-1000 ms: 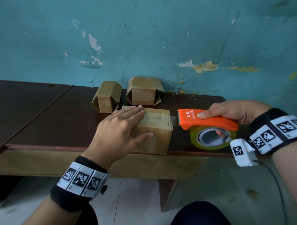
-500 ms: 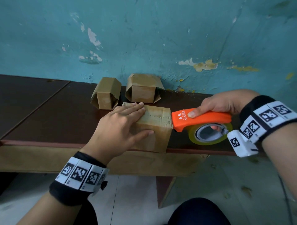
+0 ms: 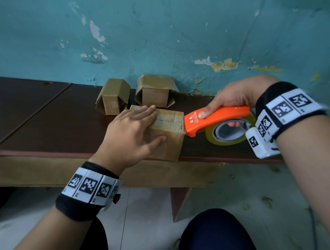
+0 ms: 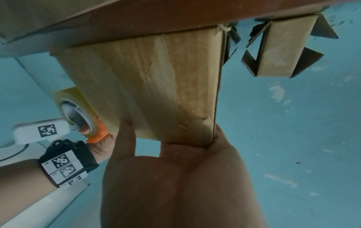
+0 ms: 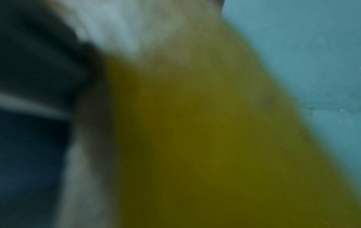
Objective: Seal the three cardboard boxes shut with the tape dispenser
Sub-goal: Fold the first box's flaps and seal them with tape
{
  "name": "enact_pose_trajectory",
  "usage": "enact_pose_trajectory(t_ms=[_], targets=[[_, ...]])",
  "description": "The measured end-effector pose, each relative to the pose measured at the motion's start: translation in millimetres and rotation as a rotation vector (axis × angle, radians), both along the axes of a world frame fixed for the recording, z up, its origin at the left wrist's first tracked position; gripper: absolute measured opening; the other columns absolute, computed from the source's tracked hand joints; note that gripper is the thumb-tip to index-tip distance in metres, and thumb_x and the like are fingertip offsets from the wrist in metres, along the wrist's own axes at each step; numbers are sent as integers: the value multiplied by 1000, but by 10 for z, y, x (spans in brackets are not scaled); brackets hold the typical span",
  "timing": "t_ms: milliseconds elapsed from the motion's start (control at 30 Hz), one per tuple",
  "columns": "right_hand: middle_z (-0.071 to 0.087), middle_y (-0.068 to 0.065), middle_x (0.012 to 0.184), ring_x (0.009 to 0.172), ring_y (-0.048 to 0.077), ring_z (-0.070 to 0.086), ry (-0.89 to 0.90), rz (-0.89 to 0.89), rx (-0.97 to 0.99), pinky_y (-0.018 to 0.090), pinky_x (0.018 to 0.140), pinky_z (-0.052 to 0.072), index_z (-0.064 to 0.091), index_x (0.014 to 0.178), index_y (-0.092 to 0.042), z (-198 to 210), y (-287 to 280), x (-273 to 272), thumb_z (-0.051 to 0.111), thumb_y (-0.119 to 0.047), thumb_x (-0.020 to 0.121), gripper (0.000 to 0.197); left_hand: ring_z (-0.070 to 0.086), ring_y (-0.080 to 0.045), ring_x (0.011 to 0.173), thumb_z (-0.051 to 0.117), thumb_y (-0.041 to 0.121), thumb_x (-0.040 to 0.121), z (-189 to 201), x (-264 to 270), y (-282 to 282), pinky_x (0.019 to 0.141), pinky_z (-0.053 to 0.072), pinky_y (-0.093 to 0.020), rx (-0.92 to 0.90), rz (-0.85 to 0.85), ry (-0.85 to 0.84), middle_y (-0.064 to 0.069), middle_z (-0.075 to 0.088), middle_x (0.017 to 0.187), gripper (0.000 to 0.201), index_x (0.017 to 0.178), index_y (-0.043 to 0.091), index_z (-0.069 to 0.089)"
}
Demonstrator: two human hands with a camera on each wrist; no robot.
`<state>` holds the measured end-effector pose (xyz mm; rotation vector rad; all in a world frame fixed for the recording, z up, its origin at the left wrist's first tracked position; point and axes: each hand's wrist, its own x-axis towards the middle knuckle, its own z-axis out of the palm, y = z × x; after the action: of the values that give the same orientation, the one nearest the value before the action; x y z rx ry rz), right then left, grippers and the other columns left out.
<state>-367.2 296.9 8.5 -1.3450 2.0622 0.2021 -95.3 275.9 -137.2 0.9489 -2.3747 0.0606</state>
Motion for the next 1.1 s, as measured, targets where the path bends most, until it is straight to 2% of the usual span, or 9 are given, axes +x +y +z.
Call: enact_pose_trajectory(t_ms=[67, 233, 467, 600, 700, 800, 933, 1033, 1100], targets=[[70, 17, 69, 54, 25, 67, 26, 9, 17, 32, 59, 57, 69, 110, 4, 31, -2, 35, 80, -58, 57, 83, 48, -18, 146, 53, 66, 92, 7, 3, 3, 119, 39, -42, 5, 1, -1, -2, 55, 154, 76, 147, 12, 59], [70, 18, 73, 56, 25, 66, 82, -20, 30, 31, 56, 56, 67, 111, 6, 49, -37, 161, 77, -52, 84, 65, 48, -17, 146, 52, 67, 91, 31, -12, 21, 119, 37, -40, 10, 26, -7, -2, 54, 155, 77, 147, 13, 59], [66, 16, 60, 45, 23, 62, 122, -33, -43, 29, 49, 53, 65, 99, 5, 65, 16, 267, 76, -47, 91, 54, 48, -16, 146, 54, 67, 91, 21, 1, 1, 119, 40, -43, 20, 23, 2, -1, 54, 155, 76, 147, 15, 59], [68, 20, 66, 51, 28, 63, 119, -44, -85, 32, 54, 54, 64, 109, 6, 7, 102, 265, 77, -49, 89, 60, 49, -17, 145, 54, 67, 90, 17, -5, 5, 119, 40, -42, 24, 22, 19, -2, 56, 153, 77, 145, 14, 61], [74, 20, 67, 52, 31, 67, 197, 27, -185, 35, 55, 56, 57, 113, -1, 12, 184, 350, 78, -49, 89, 58, 50, -17, 144, 55, 66, 90, 27, -5, 0, 118, 39, -40, 25, 17, 23, -2, 56, 153, 76, 145, 14, 61], [76, 19, 69, 52, 31, 69, 245, 71, -267, 34, 52, 57, 60, 106, -4, -20, 284, 430, 77, -48, 89, 51, 50, -17, 144, 56, 65, 89, 41, -3, 4, 117, 40, -40, 28, 16, 20, -2, 57, 152, 75, 144, 14, 62], [75, 5, 61, 51, 20, 72, 422, 189, -221, 32, 60, 59, 77, 78, -9, -367, 297, 561, 69, -53, 91, 46, 49, -16, 144, 57, 65, 90, 40, 9, 5, 118, 38, -38, 20, 18, 19, -1, 57, 153, 74, 144, 15, 62], [76, 15, 68, 61, 32, 75, 220, 112, -142, 41, 71, 63, 76, 77, -1, -453, 247, 484, 67, -50, 95, 53, 48, -14, 145, 56, 67, 91, 25, 36, -5, 119, 37, -36, 19, 28, 22, 2, 56, 153, 75, 145, 16, 62], [76, 22, 73, 58, 32, 70, 100, 26, -157, 40, 68, 59, 74, 82, 4, -378, 264, 343, 70, -50, 95, 56, 47, -12, 145, 56, 68, 91, 25, 43, -8, 119, 36, -35, 25, 28, 15, 3, 55, 154, 75, 146, 17, 61]])
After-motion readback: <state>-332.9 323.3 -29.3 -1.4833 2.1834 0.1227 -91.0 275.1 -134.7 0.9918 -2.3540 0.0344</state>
